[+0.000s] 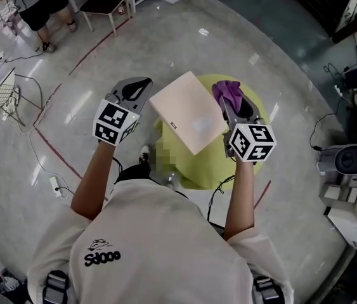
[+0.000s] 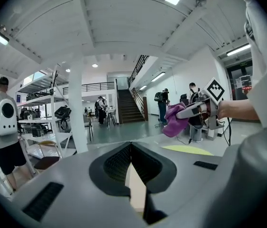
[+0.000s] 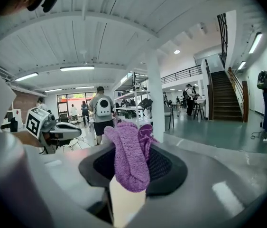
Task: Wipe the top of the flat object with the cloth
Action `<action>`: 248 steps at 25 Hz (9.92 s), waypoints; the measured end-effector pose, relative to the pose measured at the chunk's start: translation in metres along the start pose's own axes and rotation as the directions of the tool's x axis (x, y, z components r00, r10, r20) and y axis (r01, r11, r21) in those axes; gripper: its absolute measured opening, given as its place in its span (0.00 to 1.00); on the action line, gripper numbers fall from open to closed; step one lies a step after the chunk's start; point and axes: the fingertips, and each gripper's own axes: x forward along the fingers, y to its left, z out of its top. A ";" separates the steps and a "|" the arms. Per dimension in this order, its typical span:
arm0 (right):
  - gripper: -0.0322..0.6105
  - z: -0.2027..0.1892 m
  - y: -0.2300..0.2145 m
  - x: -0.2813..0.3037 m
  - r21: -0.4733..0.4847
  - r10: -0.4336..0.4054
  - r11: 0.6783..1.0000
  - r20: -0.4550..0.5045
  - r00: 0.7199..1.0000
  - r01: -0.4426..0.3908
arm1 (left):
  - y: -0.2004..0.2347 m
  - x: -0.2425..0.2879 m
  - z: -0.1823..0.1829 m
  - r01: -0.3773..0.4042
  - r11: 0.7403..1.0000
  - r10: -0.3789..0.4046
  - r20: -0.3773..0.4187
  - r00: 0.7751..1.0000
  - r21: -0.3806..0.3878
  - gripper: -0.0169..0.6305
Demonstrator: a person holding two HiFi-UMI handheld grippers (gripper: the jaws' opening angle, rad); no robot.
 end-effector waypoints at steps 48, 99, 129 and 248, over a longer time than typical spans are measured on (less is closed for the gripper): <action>0.30 -0.236 0.080 0.203 -0.192 0.214 0.908 -0.550 0.807 -0.372 | 0.075 0.017 -0.117 -0.112 0.983 0.087 -0.167 0.982 -0.144 0.04; 0.31 -0.270 0.080 0.088 -0.094 0.375 0.868 -0.519 0.768 -0.487 | -0.003 0.003 -0.126 -0.117 0.968 0.070 -0.211 0.975 -0.220 0.04; 0.31 -0.291 0.069 0.024 0.021 0.365 0.903 -0.564 0.741 -0.428 | -0.029 0.013 -0.132 -0.001 0.972 -0.053 -0.225 0.973 -0.234 0.04; 0.30 0.137 -0.110 -0.157 -0.231 -0.397 0.866 0.221 0.891 0.443 | -0.136 0.148 0.228 0.368 0.847 -0.485 0.278 0.829 0.383 0.04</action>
